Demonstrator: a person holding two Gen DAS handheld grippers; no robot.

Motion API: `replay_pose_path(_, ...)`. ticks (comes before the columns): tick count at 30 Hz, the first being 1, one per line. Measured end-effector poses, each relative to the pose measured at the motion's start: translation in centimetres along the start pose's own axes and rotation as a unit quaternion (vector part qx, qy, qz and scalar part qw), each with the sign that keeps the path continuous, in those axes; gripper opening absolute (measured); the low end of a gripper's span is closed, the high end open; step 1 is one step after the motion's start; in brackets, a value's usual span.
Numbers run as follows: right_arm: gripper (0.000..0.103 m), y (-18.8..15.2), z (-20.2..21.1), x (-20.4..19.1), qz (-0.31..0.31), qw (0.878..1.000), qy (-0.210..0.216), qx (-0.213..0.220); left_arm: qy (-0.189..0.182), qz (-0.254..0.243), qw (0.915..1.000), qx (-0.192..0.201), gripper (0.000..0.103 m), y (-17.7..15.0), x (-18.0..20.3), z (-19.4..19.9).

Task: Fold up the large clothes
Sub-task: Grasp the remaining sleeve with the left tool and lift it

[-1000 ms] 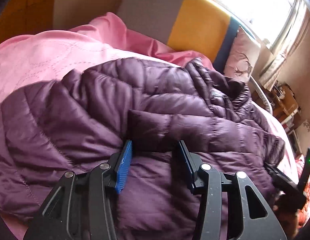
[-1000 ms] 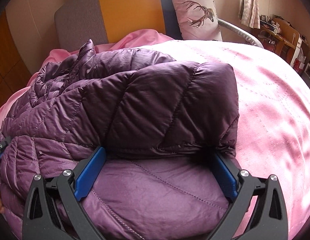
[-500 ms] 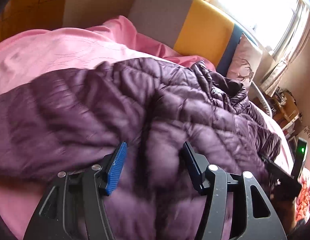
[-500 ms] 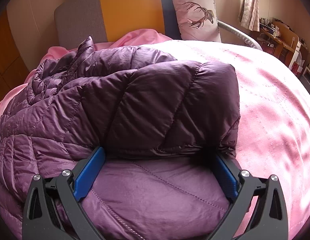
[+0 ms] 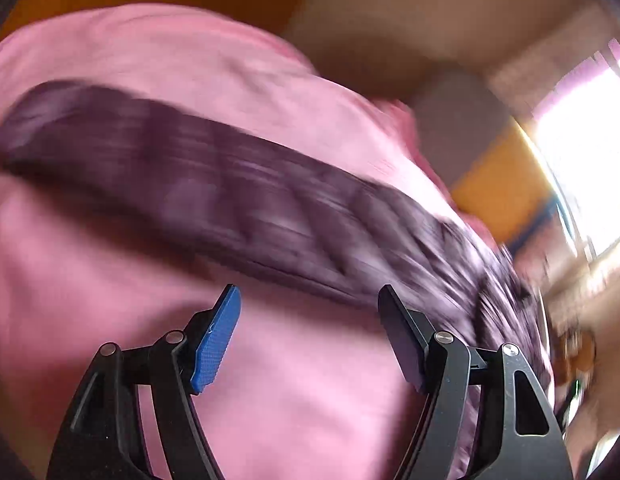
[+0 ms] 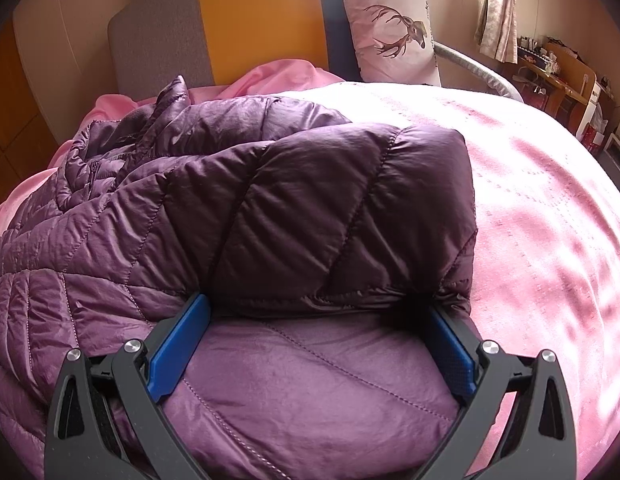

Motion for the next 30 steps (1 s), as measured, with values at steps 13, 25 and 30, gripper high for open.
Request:
replay_pose_path(13,0.101,-0.1,0.0,-0.1,0.002,1.0,-0.01,0.002,-0.055,0.221,0.9723,0.052,0.04,6.5,-14.3,3.6)
replay_pose_path(25,0.101,0.0,0.0,-0.2,0.005,1.0,-0.021,0.003,-0.006,-0.043,0.9945,0.095,0.015,7.1,-0.5,6.0)
replay_pose_path(30,0.101,0.0,0.0,-0.2,0.005,1.0,-0.019,0.003,-0.022,-0.149,0.9862,0.07,0.015,3.9,8.3,3.2)
Point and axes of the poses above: each gripper's, at about its wrist camera, not at the fingertips, and z roughly against the way its jaws point, x to its right, y to its top, the point moved 10 cm from there along -z, roughly the way its jaws point, and after that the axes turned 14 degrees about -x, right-handed, at the moved point
